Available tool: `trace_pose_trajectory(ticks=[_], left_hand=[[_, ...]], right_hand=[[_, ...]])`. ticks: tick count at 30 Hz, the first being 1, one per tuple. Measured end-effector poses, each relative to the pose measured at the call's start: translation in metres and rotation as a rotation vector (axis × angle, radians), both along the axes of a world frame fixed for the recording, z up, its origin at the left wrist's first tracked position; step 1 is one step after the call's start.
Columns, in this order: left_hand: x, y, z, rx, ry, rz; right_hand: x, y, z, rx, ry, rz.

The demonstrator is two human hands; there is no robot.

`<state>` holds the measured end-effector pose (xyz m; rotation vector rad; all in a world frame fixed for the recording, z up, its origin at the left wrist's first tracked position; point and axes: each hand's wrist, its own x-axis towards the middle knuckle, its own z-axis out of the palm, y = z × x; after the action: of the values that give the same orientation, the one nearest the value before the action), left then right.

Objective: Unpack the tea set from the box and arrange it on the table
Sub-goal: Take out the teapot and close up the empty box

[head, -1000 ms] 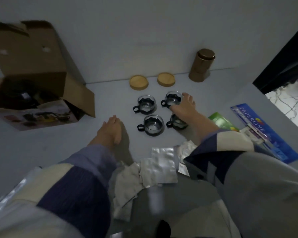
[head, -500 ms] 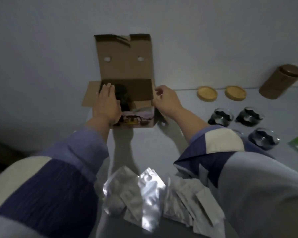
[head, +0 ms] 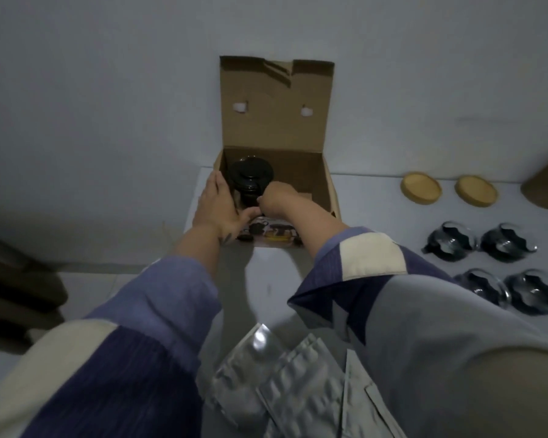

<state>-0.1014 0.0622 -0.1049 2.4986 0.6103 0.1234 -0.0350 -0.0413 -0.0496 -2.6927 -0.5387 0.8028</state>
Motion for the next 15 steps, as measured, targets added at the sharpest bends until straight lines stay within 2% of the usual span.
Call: trace_pose_trajectory(ticks=[5, 15], left_hand=[[0.002, -0.002, 0.000, -0.005, -0.010, 0.045], [-0.001, -0.010, 0.012, 0.012, 0.061, 0.047]], right_hand=[[0.010, -0.017, 0.013, 0.103, -0.073, -0.128], [0.034, -0.092, 0.098, 0.324, -0.217, -0.285]])
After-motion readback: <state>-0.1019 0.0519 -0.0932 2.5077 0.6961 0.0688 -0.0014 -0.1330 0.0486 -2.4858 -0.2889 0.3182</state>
